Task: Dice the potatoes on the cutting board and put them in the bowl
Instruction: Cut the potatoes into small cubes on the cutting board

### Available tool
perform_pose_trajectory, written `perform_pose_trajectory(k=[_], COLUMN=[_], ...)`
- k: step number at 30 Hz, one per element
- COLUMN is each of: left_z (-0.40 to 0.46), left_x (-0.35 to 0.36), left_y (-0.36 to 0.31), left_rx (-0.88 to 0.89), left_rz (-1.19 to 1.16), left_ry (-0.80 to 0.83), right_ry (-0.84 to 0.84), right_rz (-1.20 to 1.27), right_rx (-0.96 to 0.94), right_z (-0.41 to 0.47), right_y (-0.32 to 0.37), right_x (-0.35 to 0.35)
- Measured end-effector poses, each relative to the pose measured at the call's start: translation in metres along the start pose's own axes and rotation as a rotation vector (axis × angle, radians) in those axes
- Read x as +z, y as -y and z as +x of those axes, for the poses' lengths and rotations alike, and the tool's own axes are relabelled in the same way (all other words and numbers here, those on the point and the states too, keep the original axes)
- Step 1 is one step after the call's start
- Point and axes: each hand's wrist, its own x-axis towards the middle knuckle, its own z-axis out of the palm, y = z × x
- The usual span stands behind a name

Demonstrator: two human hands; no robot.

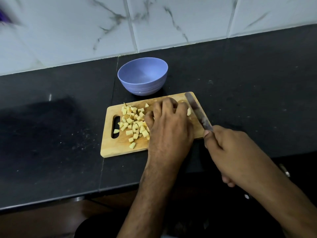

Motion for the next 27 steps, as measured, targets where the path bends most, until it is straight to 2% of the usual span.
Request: perform_pose_trajectory(k=[2, 4, 9, 13, 19, 24, 27], left_z=[0.004, 0.008, 0.012, 0.010, -0.006, -0.010, -0.014], left_x=[0.002, 0.004, 0.006, 0.008, -0.001, -0.009, -0.012], left_y=[-0.001, -0.005, -0.006, -0.009, -0.002, 0.000, 0.003], left_rx=[-0.012, -0.016, -0.086, -0.064, -0.074, -0.097, -0.120], left_rz=[-0.006, -0.007, 0.008, 0.031, -0.017, -0.083, -0.059], left_ry=[0.008, 0.033, 0.061, 0.080, -0.001, 0.036, 0.001], right_ry=[0.016, 0.032, 0.054, 0.045, 0.061, 0.058, 0.075], right_rz=[0.191, 0.240, 0.227, 0.222, 0.224, 0.165, 0.149], right_rx=[0.068, 0.092, 0.081, 0.061, 0.033, -0.037, -0.057], right_z=[0.000, 0.000, 0.002, 0.002, 0.001, -0.003, -0.003], right_y=[-0.002, -0.003, -0.001, -0.004, -0.006, -0.011, -0.008], right_x=[-0.001, -0.001, -0.002, -0.002, -0.005, -0.005, -0.008])
